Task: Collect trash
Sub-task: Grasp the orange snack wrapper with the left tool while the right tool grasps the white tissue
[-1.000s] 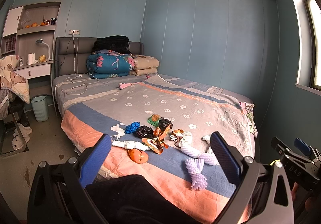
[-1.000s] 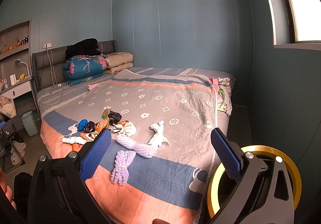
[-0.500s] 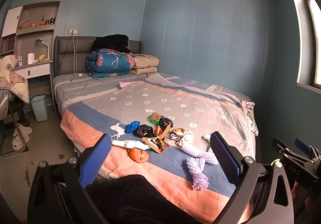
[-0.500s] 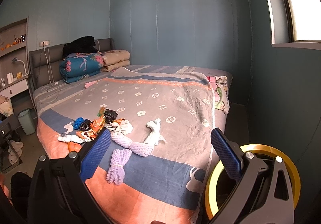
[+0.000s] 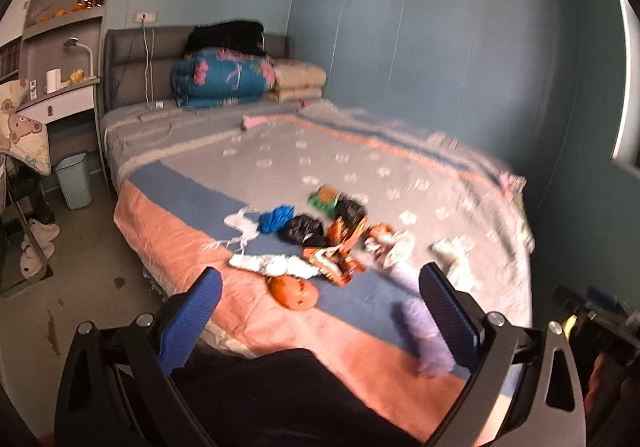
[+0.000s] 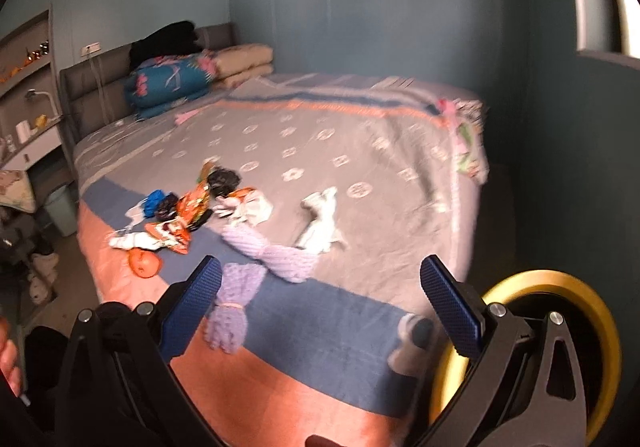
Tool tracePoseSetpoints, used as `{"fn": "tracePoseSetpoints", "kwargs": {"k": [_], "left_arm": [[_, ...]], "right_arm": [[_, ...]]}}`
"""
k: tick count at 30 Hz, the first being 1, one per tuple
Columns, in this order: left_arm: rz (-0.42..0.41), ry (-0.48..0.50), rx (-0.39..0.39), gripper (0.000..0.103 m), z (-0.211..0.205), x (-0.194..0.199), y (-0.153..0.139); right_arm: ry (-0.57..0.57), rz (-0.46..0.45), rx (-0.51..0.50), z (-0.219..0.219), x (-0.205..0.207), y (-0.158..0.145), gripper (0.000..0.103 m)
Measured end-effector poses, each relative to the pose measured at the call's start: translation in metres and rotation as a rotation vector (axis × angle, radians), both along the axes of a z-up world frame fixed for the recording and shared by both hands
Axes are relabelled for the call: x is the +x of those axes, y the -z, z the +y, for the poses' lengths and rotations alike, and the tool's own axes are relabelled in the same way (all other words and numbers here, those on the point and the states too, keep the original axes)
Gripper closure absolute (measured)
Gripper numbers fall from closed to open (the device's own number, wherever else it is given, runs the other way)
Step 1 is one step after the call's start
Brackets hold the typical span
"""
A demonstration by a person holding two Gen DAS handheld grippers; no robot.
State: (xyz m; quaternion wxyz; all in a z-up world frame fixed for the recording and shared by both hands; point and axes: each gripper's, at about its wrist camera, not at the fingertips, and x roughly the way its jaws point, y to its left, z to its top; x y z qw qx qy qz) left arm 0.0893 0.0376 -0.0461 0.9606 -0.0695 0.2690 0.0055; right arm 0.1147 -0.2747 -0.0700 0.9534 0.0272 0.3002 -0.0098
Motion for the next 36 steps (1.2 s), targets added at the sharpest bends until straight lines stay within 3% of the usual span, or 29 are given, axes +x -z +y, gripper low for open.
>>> {"fn": "tracePoseSetpoints", "kwargs": {"k": [7, 10, 17, 20, 26, 32, 36], "left_arm": [[0.185, 0.058, 0.005, 0.008, 0.01, 0.064, 0.027], [0.242, 0.082, 0.041, 0.008, 0.005, 0.091, 0.036], [0.311, 0.124, 0.115, 0.008, -0.008, 0.15, 0.049], [0.342, 0.126, 0.145, 0.008, -0.013, 0.176, 0.059], [0.37, 0.174, 0.192, 0.008, -0.025, 0.211, 0.076], [0.37, 0.208, 0.258, 0.008, -0.033, 0.235, 0.094], [0.377, 0.237, 0.244, 0.009, -0.036, 0.249, 0.105]], "right_arm": [[-0.119, 0.132, 0.003, 0.007, 0.071, 0.009, 0.007], [-0.145, 0.195, 0.015, 0.002, 0.109, 0.013, 0.007], [-0.145, 0.305, 0.022, -0.012, 0.179, 0.035, 0.007], [-0.15, 0.37, 0.068, -0.016, 0.212, 0.052, 0.007], [-0.118, 0.446, 0.068, -0.018, 0.262, 0.086, 0.007], [-0.12, 0.471, 0.077, -0.017, 0.28, 0.104, 0.008], [-0.132, 0.491, 0.081, -0.012, 0.288, 0.112, 0.008]]}}
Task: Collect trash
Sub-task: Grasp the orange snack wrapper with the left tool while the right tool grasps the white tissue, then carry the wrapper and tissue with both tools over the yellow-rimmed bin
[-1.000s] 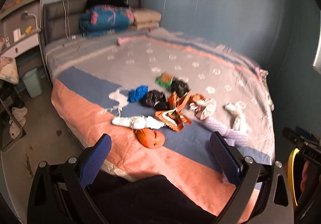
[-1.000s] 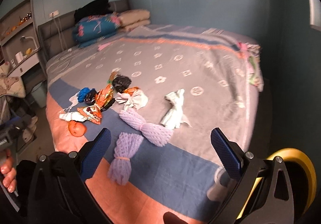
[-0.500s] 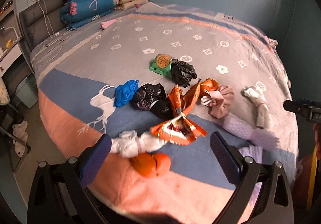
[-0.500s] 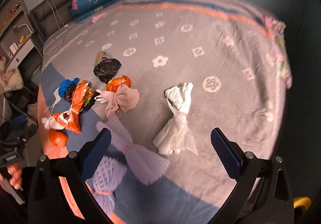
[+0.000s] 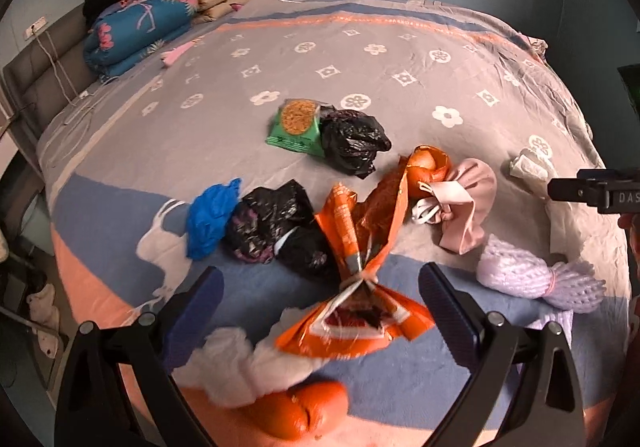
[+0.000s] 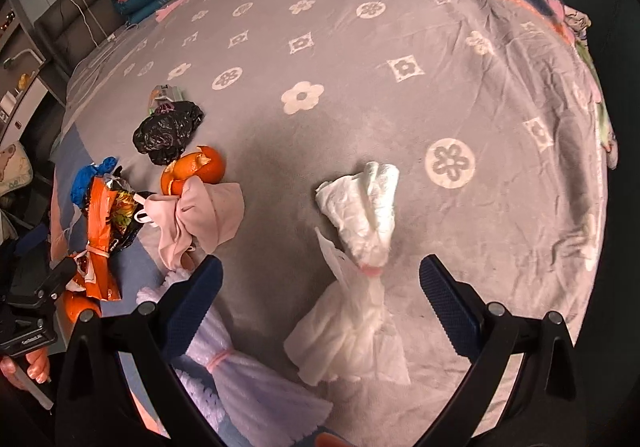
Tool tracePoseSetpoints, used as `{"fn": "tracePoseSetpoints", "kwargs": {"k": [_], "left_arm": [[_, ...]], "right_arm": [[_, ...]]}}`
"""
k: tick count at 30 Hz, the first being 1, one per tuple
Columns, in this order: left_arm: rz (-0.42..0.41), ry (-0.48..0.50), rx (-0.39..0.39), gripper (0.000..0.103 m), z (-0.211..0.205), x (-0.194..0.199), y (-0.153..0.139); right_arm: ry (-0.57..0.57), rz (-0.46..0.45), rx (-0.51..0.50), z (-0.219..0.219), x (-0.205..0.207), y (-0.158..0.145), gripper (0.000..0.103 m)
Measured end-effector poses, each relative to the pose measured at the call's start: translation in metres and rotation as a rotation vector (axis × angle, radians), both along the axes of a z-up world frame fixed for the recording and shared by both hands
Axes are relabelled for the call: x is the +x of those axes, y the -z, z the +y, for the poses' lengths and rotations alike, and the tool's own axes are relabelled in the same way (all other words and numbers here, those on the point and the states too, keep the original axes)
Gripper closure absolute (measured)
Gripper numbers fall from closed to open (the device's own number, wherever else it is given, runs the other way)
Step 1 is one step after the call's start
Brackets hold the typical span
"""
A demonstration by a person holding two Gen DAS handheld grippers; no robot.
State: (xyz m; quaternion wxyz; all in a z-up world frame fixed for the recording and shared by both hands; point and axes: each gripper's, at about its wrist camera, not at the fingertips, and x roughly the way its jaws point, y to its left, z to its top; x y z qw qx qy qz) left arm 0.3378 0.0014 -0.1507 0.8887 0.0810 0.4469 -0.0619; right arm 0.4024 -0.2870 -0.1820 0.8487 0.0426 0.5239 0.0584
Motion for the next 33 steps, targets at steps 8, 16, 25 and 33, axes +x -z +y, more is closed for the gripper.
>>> {"fn": "tracePoseSetpoints", "kwargs": {"k": [8, 16, 25, 33], "left_arm": [[0.082, 0.018, -0.034, 0.038, -0.003, 0.02, 0.031], [0.103, 0.044, -0.105, 0.078, -0.005, 0.023, 0.037], [-0.001, 0.059, -0.186, 0.083, 0.011, -0.003, 0.004], [-0.1, 0.049, -0.252, 0.084, 0.03, -0.035, -0.033]], "right_arm": [[0.004, 0.023, -0.015, -0.001, 0.012, 0.014, 0.024], [0.01, 0.044, -0.072, 0.003, 0.014, 0.024, 0.07], [0.044, -0.026, -0.051, -0.005, -0.005, -0.004, 0.089], [0.039, -0.152, 0.046, -0.001, -0.054, -0.067, 0.089]]}}
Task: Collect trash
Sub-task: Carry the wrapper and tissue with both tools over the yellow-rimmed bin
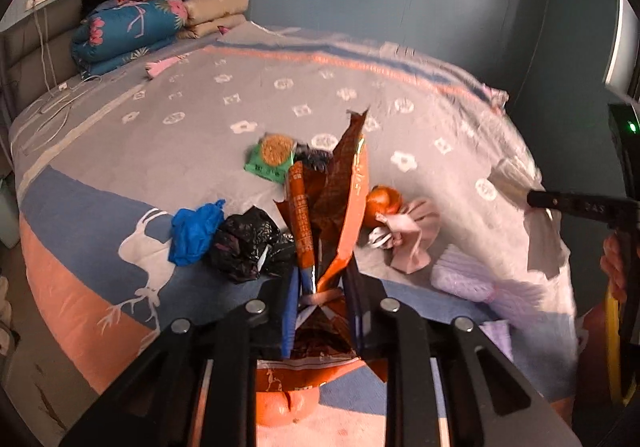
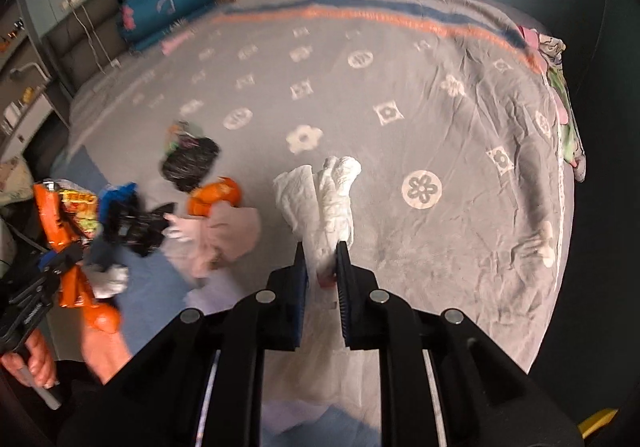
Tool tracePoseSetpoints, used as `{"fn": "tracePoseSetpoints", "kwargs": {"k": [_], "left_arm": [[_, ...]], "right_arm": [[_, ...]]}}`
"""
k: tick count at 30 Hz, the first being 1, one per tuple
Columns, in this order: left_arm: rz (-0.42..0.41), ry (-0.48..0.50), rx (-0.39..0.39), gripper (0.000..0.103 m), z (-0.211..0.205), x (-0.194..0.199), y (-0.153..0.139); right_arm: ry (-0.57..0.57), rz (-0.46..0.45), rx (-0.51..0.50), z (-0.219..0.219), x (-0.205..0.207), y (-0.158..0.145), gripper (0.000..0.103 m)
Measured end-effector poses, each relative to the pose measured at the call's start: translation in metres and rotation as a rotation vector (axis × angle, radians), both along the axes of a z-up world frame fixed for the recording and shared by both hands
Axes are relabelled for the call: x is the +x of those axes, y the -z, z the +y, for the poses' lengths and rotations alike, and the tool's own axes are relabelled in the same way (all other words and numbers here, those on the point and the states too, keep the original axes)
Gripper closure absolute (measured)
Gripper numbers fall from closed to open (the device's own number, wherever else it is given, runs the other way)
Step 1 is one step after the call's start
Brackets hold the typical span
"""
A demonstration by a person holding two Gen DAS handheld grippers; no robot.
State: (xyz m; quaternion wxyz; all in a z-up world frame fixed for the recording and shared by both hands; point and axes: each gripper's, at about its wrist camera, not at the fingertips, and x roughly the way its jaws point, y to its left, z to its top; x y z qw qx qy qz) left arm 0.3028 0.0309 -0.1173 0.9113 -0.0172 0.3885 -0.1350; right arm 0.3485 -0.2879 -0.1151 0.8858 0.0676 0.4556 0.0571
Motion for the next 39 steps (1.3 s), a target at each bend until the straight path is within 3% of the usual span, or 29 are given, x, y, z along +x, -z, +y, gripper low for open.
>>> {"fn": "tracePoseSetpoints", "kwargs": {"k": [8, 18, 24, 33, 39], "left_arm": [[-0.04, 0.031, -0.12, 0.083, 0.004, -0.043, -0.033], [-0.079, 0.123, -0.156, 0.083, -0.03, -0.092, -0.059], [-0.092, 0.186, -0.152, 0.083, -0.061, -0.117, -0.076], [-0.083, 0.351, -0.144, 0.082, -0.139, -0.151, -0.093], [-0.089, 0.452, -0.143, 0.082, -0.189, -0.167, -0.099]], "right_arm": [[-0.027, -0.049, 0.091, 0.008, -0.076, -0.045, 0.089], [0.042, -0.163, 0.156, -0.022, -0.177, -0.082, 0.089], [0.123, -0.233, 0.162, -0.054, -0.222, -0.094, 0.089], [0.277, -0.34, 0.123, -0.112, -0.287, -0.115, 0.089], [0.37, -0.362, 0.089, -0.149, -0.32, -0.118, 0.089]]}}
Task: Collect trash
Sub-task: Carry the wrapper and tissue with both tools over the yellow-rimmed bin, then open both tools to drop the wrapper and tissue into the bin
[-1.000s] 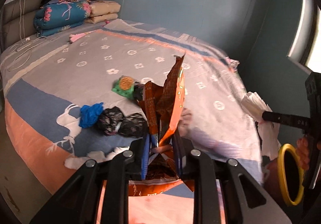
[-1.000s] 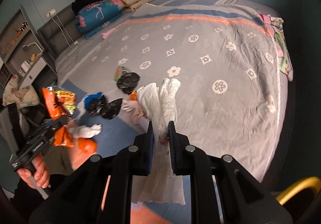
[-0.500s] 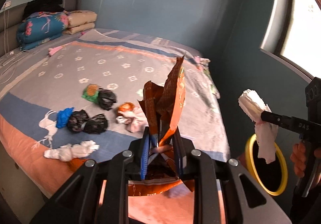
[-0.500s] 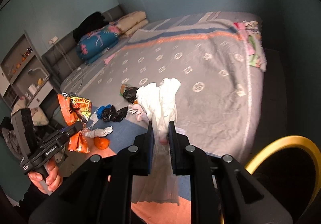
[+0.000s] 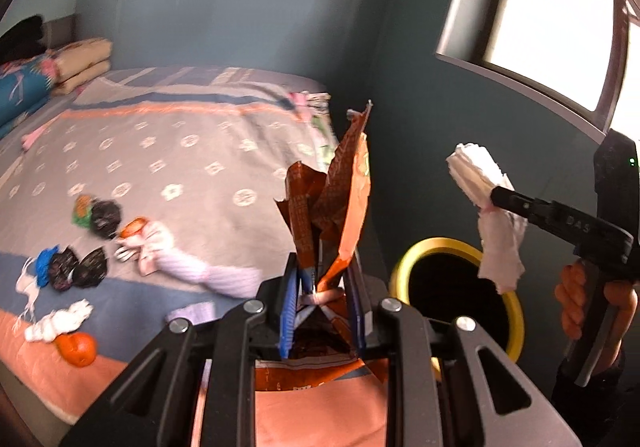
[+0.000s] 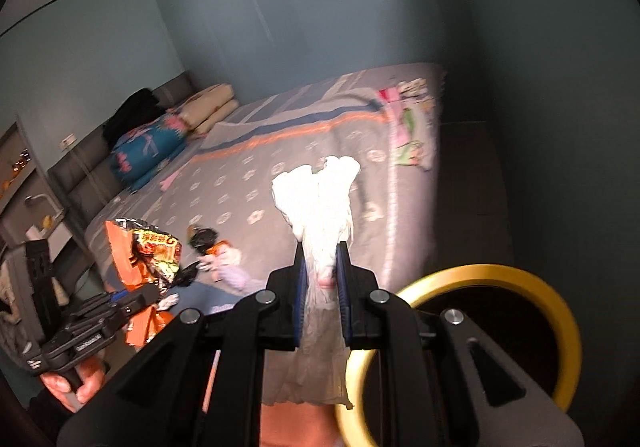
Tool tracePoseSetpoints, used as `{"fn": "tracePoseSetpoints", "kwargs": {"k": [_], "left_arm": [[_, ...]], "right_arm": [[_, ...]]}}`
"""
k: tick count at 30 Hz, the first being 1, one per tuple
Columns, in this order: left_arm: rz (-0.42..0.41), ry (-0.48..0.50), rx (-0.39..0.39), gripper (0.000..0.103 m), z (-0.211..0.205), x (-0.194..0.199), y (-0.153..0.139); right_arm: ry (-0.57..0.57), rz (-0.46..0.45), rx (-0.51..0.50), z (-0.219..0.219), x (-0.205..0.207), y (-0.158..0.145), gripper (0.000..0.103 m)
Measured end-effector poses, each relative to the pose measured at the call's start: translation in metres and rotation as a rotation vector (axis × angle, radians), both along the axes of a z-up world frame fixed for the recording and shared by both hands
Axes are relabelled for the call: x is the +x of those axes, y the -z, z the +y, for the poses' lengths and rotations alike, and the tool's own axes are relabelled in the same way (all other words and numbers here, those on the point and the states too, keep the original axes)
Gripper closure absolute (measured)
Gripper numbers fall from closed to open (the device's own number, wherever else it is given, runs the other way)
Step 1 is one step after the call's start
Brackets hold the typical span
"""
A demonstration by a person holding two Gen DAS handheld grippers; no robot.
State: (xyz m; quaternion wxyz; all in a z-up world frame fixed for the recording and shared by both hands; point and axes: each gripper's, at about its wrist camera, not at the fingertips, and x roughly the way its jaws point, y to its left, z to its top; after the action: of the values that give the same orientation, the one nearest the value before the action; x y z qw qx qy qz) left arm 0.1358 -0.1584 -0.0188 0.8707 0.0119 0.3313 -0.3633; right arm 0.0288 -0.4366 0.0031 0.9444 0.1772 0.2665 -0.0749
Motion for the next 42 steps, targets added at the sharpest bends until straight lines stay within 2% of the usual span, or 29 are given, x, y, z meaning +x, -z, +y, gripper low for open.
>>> {"fn": "tracePoseSetpoints", "kwargs": {"k": [4, 8, 16, 19, 23, 29, 30, 32, 36, 38, 40, 42], "left_arm": [[0.016, 0.053, -0.029, 0.082, -0.03, -0.007, -0.003], [0.023, 0.097, -0.024, 0.082, -0.062, -0.013, 0.001], [0.072, 0.203, -0.021, 0.082, -0.118, -0.026, 0.015], [0.077, 0.234, 0.001, 0.08, -0.137, -0.029, 0.024], [0.131, 0.268, 0.011, 0.08, -0.156, -0.027, 0.039], [0.178, 0.305, 0.034, 0.077, -0.169, -0.029, 0.06], [0.182, 0.314, 0.038, 0.076, -0.171, -0.03, 0.063], [0.178, 0.32, 0.04, 0.064, -0.173, -0.034, 0.064], [0.165, 0.313, 0.029, 0.05, -0.168, -0.036, 0.062], [0.167, 0.301, 0.015, 0.039, -0.163, -0.032, 0.061], [0.165, 0.293, 0.003, 0.032, -0.157, -0.031, 0.059], [0.135, 0.275, 0.011, 0.02, -0.15, -0.03, 0.054]], "right_arm": [[0.07, 0.008, -0.002, -0.025, -0.017, 0.006, 0.089], [0.133, 0.012, -0.028, -0.045, -0.03, 0.014, 0.089], [0.193, 0.043, 0.022, -0.085, -0.045, 0.041, 0.089], [0.206, 0.053, 0.045, -0.093, -0.04, 0.051, 0.089], [0.214, 0.071, 0.058, -0.101, -0.037, 0.062, 0.089], [0.238, 0.086, 0.067, -0.108, -0.034, 0.07, 0.088], [0.244, 0.087, 0.076, -0.109, -0.035, 0.071, 0.088], [0.251, 0.089, 0.083, -0.113, -0.036, 0.074, 0.086], [0.278, 0.085, 0.085, -0.116, -0.04, 0.074, 0.076], [0.287, 0.08, 0.08, -0.116, -0.043, 0.072, 0.075], [0.291, 0.075, 0.077, -0.112, -0.043, 0.069, 0.071], [0.296, 0.066, 0.071, -0.111, -0.042, 0.066, 0.061]]}}
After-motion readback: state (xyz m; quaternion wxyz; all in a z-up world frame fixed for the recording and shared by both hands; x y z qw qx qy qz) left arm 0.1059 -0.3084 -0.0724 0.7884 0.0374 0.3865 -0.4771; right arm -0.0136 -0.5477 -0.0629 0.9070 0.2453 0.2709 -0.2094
